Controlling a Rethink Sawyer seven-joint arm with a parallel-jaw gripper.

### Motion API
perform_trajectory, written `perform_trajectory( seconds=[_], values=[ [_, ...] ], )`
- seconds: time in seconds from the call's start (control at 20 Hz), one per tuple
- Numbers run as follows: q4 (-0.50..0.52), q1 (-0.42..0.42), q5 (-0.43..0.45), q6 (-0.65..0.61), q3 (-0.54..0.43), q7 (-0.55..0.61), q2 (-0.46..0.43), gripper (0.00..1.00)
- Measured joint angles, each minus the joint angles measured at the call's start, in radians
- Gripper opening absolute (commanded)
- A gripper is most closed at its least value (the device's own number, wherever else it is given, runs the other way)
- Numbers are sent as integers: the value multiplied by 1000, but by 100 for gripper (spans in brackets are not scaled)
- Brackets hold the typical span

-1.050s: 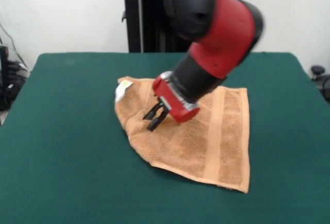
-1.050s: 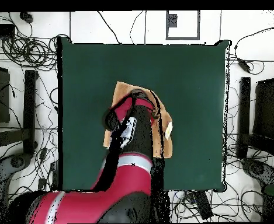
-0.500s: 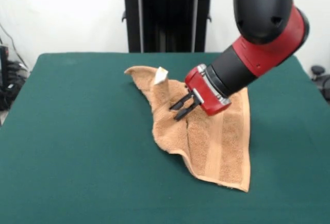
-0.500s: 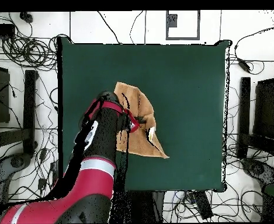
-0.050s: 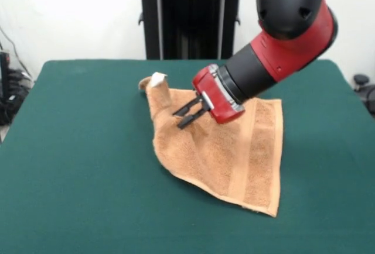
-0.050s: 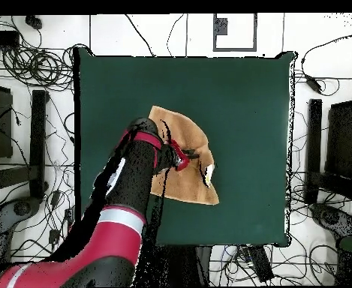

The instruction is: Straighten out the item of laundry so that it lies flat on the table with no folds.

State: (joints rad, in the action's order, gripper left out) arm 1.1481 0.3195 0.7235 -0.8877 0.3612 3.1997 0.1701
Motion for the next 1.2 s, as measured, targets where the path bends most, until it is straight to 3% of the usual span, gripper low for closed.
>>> perform_trajectory(
  seconds=[0.6, 1.2],
  values=[
    [-12, 130, 29, -7, 139, 0, -98, 0],
    [-17, 195, 28, -12, 253, 0, -194, 0]
  ],
)
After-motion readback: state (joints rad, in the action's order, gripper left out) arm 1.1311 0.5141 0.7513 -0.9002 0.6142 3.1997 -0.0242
